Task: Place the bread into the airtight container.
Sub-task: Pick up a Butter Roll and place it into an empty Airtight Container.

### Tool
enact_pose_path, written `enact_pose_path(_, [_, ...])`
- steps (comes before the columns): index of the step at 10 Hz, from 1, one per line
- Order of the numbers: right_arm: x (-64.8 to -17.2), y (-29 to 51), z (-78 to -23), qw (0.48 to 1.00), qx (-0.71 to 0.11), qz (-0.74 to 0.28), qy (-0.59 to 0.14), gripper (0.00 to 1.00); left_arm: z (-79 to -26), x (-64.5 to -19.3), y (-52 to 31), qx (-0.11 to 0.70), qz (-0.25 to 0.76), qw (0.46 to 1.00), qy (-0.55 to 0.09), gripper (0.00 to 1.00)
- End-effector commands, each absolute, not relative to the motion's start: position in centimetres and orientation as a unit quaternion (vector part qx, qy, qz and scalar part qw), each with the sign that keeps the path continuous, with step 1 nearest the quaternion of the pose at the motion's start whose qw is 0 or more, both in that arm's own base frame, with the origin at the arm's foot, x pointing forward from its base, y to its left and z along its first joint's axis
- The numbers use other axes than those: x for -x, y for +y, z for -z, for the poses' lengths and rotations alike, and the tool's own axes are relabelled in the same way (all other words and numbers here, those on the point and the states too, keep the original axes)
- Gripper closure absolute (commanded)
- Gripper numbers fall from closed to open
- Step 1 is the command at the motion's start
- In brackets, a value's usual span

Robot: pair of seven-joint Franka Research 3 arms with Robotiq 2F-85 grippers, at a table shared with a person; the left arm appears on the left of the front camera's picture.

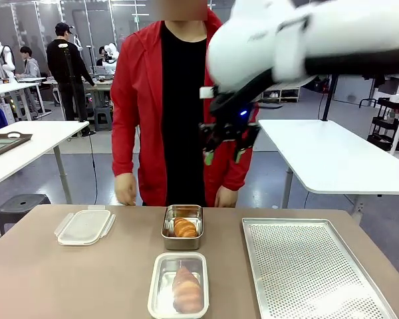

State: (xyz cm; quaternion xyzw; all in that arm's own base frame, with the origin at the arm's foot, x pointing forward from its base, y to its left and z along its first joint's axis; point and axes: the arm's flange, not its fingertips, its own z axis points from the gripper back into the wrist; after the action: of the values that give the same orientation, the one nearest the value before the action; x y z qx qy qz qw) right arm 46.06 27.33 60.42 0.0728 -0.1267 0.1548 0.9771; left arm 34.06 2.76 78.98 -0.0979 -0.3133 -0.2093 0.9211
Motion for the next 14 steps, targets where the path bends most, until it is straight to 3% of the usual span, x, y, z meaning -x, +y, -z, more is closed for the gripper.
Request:
enact_pose_path(1, [-40.8, 21.4, -62.5, 0.97, -0.074, -0.202, -0.113, 0.26, -79.0, -33.9, 2.7, 0.1, 0.211, 0.92, -0.314, 0.0])
enact_pose_path(8, [-27.6, 8.2, -73.4, 0.962, -0.047, -0.152, -0.221, 0.26, -79.0, -33.9, 2.7, 0.1, 0.211, 0.92, -0.314, 0.0])
enact_pose_path(12, [-28.4, 5.5, -72.6, 0.967, -0.044, -0.137, -0.212, 0.26, -79.0, -33.9, 2.7, 0.1, 0.211, 0.92, -0.314, 0.0])
enact_pose_path(14, [-26.6, 5.7, -74.6, 0.964, -0.05, -0.131, -0.226, 0.26, -79.0, -33.9, 2.7, 0.1, 0.211, 0.92, -0.314, 0.0])
